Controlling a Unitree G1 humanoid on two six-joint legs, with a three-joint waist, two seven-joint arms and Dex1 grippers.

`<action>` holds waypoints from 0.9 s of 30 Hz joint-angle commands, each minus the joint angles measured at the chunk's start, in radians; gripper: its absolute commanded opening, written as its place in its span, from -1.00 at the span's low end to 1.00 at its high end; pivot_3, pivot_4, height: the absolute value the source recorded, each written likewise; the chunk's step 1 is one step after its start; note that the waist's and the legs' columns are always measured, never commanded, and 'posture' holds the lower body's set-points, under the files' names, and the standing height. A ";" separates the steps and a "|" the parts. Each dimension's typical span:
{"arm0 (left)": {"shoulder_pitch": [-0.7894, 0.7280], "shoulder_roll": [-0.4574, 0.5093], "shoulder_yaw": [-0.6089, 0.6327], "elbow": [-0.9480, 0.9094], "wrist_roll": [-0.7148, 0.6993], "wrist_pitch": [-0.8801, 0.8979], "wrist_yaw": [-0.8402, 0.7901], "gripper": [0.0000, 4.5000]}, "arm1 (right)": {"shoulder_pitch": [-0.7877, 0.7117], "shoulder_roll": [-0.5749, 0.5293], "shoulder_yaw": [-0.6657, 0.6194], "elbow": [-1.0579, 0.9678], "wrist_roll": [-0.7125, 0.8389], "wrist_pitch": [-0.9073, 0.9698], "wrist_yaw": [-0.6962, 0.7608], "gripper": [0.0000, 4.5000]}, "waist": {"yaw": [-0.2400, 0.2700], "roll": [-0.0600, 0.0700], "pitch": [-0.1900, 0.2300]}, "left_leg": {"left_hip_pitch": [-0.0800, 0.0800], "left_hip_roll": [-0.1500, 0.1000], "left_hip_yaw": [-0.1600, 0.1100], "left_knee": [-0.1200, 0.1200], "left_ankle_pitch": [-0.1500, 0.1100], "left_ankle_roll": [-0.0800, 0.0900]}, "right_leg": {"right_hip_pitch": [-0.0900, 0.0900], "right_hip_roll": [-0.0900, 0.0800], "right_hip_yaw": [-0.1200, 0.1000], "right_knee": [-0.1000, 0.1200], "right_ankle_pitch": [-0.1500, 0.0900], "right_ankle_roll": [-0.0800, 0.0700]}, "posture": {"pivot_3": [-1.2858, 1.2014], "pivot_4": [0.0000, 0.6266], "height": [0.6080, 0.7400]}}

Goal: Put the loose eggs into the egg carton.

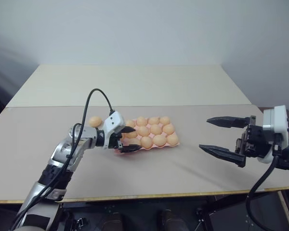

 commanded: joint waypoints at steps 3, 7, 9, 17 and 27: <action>0.034 0.063 0.136 -0.092 -0.060 -0.001 0.006 0.98 | -0.028 -0.003 -0.018 0.001 0.024 -0.017 0.018 1.00 | -0.002 0.000 0.000 | 0.000 0.000 0.000 0.000 0.000 0.000 | 0.000 0.000 0.000 0.000 0.000 0.000 | 0.03 -0.52 1.00; 0.100 0.161 0.251 -0.142 -0.103 0.014 -0.008 0.98 | -0.040 -0.003 -0.008 0.017 0.019 -0.017 0.032 1.00 | -0.007 0.000 0.000 | -0.001 0.000 0.000 0.000 0.000 0.000 | -0.001 0.000 0.000 0.000 0.000 0.000 | 0.03 -0.52 1.00; 0.156 0.219 0.327 -0.160 -0.117 0.017 -0.008 0.98 | -0.046 -0.003 0.000 0.028 0.015 -0.020 0.041 1.00 | -0.012 0.000 0.000 | -0.001 0.000 0.000 0.000 0.000 0.000 | -0.001 0.000 0.000 0.000 -0.001 -0.002 | 0.03 -0.52 1.00; 0.506 0.317 0.710 -0.231 -0.213 0.001 -0.051 0.98 | -0.085 -0.005 0.021 0.088 -0.007 -0.031 0.070 1.00 | -0.012 0.000 0.000 | -0.003 0.001 0.002 0.000 0.000 0.000 | -0.006 -0.001 0.001 0.000 -0.003 -0.005 | 0.03 -0.52 1.00; 0.733 0.262 0.892 -0.362 -0.276 0.054 0.038 0.98 | -0.100 -0.019 0.020 0.118 -0.013 -0.029 0.103 1.00 | 0.012 0.000 0.000 | -0.004 0.001 0.003 0.000 0.000 -0.001 | -0.008 -0.002 0.001 0.001 -0.003 -0.005 | 0.03 -0.52 1.00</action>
